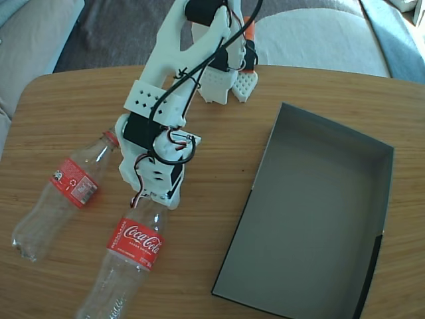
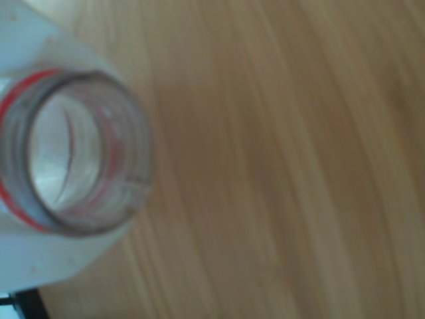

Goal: Grasp the bottles and put them in the box.

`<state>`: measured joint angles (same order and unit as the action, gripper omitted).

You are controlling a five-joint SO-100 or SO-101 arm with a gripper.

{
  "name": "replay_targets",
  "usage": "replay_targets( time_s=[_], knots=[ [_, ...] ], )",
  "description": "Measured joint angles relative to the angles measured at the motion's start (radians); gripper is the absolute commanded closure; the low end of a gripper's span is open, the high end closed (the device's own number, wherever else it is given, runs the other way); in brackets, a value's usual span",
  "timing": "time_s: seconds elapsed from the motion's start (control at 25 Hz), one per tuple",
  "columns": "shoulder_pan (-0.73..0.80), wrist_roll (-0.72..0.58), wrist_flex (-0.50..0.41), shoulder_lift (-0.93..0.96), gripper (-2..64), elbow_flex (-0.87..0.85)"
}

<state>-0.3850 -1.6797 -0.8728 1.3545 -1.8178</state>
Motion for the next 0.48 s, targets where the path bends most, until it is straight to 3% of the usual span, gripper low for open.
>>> replay_targets(
  time_s=[0.16,0.48],
  knots=[
    [0.000,0.000,0.000,0.000,61.5,0.000],
    [-0.015,0.000,-0.008,0.000,61.3,0.009]
  ],
)
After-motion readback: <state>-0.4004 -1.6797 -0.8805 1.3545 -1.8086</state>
